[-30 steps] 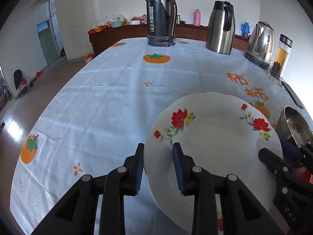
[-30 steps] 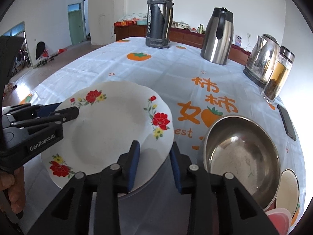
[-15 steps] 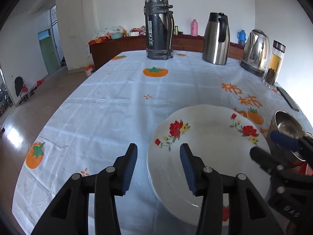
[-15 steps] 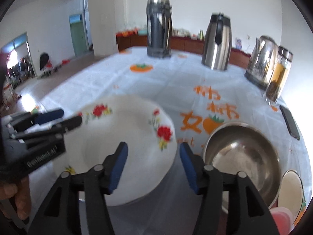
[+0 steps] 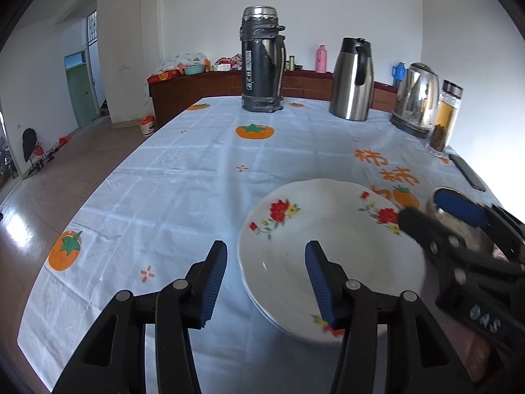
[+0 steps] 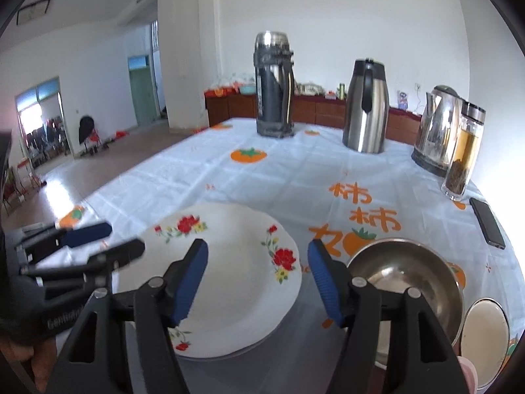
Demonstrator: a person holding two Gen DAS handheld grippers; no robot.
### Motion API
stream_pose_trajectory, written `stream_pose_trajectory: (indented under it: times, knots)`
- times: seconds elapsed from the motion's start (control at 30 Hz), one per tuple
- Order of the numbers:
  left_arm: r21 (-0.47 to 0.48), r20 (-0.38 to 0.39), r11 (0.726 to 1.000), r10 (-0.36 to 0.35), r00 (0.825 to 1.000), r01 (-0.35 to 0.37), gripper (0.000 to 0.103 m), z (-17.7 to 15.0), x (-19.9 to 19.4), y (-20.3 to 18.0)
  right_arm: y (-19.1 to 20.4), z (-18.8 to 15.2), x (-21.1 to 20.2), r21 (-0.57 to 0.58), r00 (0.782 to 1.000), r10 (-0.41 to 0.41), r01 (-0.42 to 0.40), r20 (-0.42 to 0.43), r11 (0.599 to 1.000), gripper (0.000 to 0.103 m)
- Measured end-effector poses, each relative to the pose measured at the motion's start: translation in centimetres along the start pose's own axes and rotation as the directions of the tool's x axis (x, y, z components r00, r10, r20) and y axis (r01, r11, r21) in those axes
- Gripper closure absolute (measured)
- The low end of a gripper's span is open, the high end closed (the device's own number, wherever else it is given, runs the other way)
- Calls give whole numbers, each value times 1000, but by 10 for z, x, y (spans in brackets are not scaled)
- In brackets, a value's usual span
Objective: Organize plates and bowls
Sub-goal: 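Move the left tool to the pink plastic bowl and grip its rim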
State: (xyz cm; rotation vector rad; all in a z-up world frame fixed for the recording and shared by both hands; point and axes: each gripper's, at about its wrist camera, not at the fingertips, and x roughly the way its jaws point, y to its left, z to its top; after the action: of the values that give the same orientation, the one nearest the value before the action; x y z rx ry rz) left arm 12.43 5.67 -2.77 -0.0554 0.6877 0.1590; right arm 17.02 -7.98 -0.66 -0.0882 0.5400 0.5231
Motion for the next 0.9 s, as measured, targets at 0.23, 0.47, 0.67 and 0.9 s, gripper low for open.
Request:
stream_pose_trajectory:
  times: [0.23,0.47,0.67,0.9]
  knots:
    - [24,8,997,-69,998,69,42,-15,-22,-21,-20,-10,-39,96,998,-10,4,58,995,45]
    - [77,12,972,-224,975,222,42,-24,-41,-69,-56,-36,-107,112,990,-135,130,32,985,54]
    - [141,-38,934,-326,945,328,42,-33,-46,-114,-97,-76,-140,173,968,-240,250,-72,953,61]
    - [181,-76,893,-404,911,411,42,-36,-50,-145,-119,-96,-150,213,956,-269,289,-119,933,70]
